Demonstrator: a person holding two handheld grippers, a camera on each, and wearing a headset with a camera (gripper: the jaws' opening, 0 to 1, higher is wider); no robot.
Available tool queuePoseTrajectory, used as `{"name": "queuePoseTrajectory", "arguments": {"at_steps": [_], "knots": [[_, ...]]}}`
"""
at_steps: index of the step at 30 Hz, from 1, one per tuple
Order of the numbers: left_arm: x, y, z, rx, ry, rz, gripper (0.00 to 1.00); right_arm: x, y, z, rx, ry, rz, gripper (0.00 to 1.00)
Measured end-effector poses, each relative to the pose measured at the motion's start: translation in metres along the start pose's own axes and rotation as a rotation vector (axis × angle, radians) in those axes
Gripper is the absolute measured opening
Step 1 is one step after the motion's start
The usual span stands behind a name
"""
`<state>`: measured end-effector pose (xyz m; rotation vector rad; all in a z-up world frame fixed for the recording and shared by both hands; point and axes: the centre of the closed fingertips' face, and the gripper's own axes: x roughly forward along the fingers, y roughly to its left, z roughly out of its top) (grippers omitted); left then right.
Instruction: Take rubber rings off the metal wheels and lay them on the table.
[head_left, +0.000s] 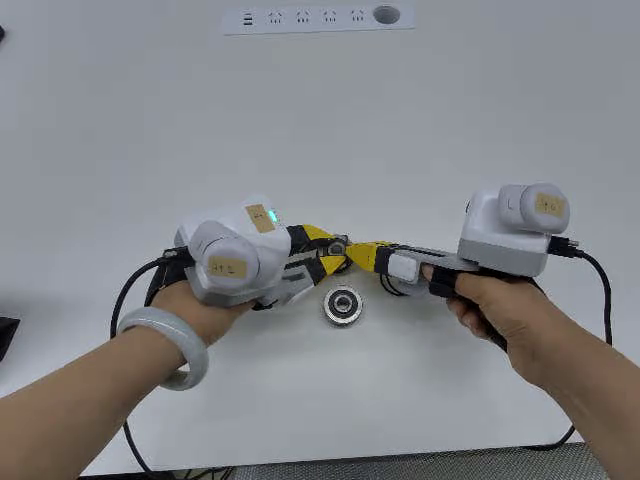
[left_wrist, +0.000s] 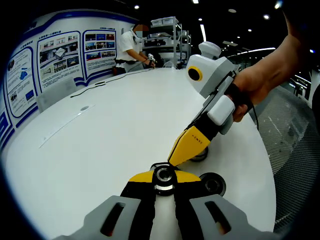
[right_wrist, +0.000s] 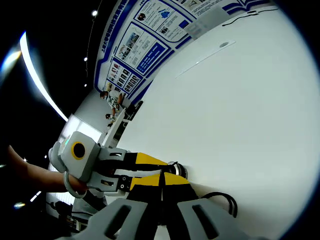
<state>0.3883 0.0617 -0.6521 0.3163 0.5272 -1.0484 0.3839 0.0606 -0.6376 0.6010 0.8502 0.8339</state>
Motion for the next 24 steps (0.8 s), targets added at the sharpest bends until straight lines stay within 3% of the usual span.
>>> {"name": "queuePoseTrajectory", "arguments": {"at_steps": [1,2,3,4,6,20,24], "knots": [[0.000,0.000,0.000,0.000,0.001,0.001,0.13,0.001,0.004,0.000,-0.005,0.000,0.017,0.01],[0.000,0.001,0.000,0.001,0.001,0.000,0.13,0.001,0.014,0.012,0.031,-0.065,0.064,0.01],[0.000,0.001,0.000,0.001,0.001,0.000,0.13,0.000,0.008,0.008,0.037,-0.037,0.033,0.01],[0.000,0.001,0.000,0.000,0.001,0.000,0.13,0.000,-0.002,0.007,-0.032,-0.016,-0.014,0.01],[0.000,0.000,0.001,-0.001,0.002,0.001,0.13,0.001,0.001,0.007,0.016,-0.025,0.009,0.01],[0.001,0.001,0.002,0.025,-0.005,-0.007,0.15,0.001,-0.009,0.003,0.025,-0.013,-0.042,0.02],[-0.002,-0.002,0.008,0.028,-0.031,-0.013,0.16,0.001,-0.011,0.003,0.027,-0.011,-0.052,0.02]]}}
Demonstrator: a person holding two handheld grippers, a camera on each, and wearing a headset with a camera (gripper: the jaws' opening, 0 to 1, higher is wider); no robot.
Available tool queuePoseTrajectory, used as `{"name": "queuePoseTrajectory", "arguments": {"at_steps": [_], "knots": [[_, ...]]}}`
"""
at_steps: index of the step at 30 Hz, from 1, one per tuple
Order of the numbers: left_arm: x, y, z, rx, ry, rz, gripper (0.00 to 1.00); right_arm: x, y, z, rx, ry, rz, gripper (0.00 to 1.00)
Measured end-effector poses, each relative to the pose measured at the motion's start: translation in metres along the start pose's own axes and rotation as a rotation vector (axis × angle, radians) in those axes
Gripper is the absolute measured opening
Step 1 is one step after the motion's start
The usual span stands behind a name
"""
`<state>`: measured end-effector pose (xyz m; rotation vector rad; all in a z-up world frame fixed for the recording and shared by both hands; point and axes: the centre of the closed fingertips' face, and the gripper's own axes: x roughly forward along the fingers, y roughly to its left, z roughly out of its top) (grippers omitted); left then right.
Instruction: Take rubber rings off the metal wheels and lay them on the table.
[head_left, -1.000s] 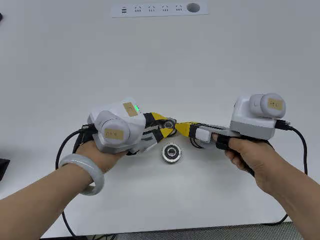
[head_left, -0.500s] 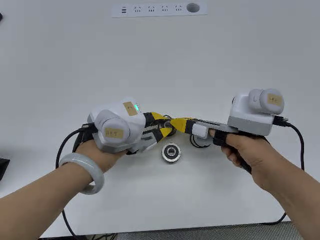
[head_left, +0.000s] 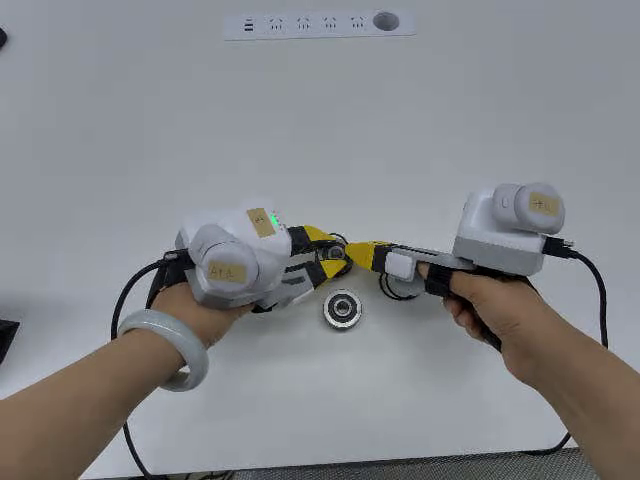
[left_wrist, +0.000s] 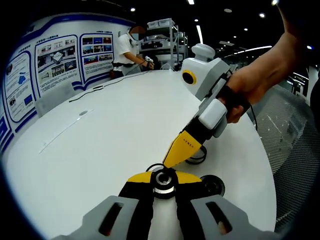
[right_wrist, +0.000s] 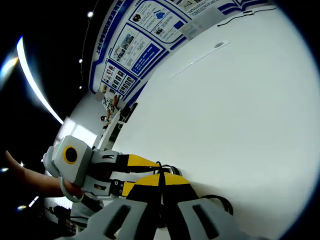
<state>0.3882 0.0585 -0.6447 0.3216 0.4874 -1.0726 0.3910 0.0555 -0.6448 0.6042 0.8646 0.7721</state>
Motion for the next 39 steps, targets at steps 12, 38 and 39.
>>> {"name": "queuePoseTrajectory", "arguments": {"at_steps": [12,38,39], "knots": [[-0.008,0.000,0.005,0.016,-0.025,0.009,0.24,0.000,-0.003,0.001,0.007,0.000,-0.006,0.02],[-0.029,0.015,-0.006,0.010,-0.032,0.079,0.43,-0.006,0.004,0.000,0.013,-0.003,0.003,0.02],[-0.030,0.016,-0.007,0.007,-0.034,0.079,0.44,-0.007,0.004,0.000,0.013,-0.004,0.003,0.02]]}}
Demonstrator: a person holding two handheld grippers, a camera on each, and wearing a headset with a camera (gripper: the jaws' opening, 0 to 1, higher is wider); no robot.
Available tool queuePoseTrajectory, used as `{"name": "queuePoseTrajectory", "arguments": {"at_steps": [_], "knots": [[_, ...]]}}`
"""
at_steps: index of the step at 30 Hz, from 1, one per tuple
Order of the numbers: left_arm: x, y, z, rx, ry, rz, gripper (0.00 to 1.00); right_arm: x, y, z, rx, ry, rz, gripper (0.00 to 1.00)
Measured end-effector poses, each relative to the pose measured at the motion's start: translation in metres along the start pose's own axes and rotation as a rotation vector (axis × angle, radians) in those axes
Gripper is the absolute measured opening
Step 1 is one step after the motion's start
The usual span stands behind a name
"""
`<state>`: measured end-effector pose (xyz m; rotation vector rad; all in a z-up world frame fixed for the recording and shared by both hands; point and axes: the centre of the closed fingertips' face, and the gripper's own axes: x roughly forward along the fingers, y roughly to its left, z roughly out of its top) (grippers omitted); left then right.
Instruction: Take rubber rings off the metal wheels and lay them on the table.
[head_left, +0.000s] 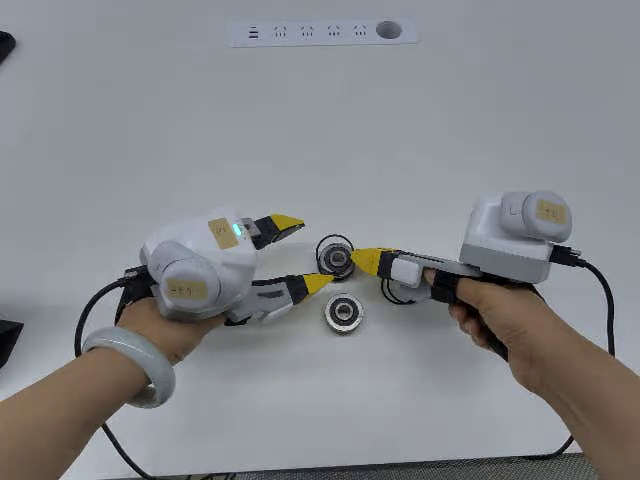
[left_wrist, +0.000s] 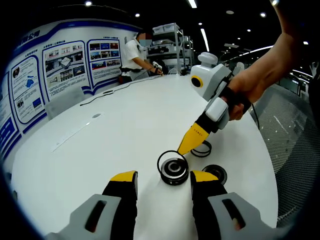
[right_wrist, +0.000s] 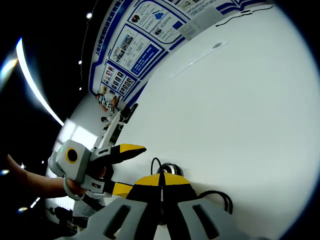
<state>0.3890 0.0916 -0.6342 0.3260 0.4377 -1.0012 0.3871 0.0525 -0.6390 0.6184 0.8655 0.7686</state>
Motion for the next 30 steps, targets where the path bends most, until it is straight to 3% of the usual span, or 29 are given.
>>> {"name": "queuePoseTrajectory", "arguments": {"at_steps": [15,30], "knots": [[-0.011,0.002,-0.005,-0.020,-0.001,0.015,0.50,-0.017,0.003,0.002,0.017,-0.031,-0.002,0.02],[-0.020,-0.003,-0.010,-0.059,-0.007,0.008,0.54,-0.053,-0.017,-0.010,0.084,-0.079,-0.061,0.02]]}}
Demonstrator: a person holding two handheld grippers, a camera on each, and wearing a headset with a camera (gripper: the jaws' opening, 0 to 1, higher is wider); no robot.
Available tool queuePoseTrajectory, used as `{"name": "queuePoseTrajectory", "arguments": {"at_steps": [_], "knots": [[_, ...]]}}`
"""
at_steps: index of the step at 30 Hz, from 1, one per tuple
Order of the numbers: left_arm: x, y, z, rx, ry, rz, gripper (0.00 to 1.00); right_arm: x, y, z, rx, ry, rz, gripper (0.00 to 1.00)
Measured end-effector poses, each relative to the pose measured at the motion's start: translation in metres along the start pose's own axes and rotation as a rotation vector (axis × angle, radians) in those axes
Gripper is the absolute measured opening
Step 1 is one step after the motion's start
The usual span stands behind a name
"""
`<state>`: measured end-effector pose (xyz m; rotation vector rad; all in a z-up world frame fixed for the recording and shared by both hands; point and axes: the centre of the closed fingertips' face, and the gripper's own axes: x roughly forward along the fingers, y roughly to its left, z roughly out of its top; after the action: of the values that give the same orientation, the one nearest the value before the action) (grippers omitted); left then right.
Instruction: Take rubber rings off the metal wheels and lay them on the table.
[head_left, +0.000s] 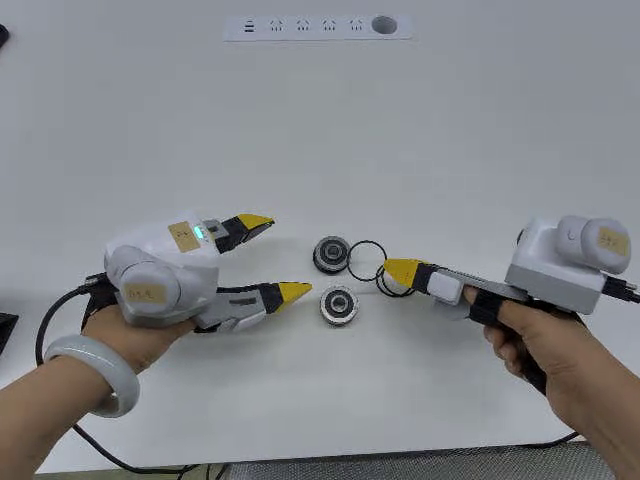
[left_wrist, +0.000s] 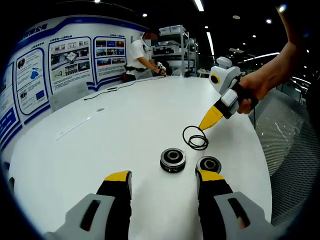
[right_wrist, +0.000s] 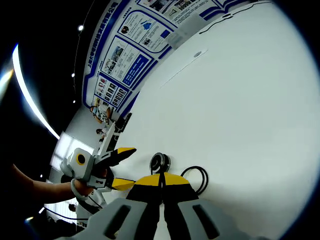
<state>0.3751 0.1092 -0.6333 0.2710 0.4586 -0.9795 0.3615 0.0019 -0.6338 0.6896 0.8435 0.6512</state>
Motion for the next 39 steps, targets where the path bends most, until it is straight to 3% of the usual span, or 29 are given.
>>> {"name": "queuePoseTrajectory", "arguments": {"at_steps": [10,20,31,39], "knots": [[-0.001,-0.002,0.001,-0.007,0.001,-0.001,0.53,-0.014,-0.023,-0.004,0.039,-0.013,-0.068,0.02],[-0.004,0.000,-0.002,-0.009,0.006,0.003,0.51,-0.008,-0.034,-0.008,0.038,0.015,-0.108,0.02],[-0.002,0.002,-0.005,-0.015,0.010,-0.002,0.51,-0.008,-0.037,-0.007,0.023,0.020,-0.110,0.03],[-0.003,0.003,-0.005,-0.012,0.009,-0.001,0.50,-0.009,-0.030,-0.010,-0.014,0.036,-0.104,0.06]]}}
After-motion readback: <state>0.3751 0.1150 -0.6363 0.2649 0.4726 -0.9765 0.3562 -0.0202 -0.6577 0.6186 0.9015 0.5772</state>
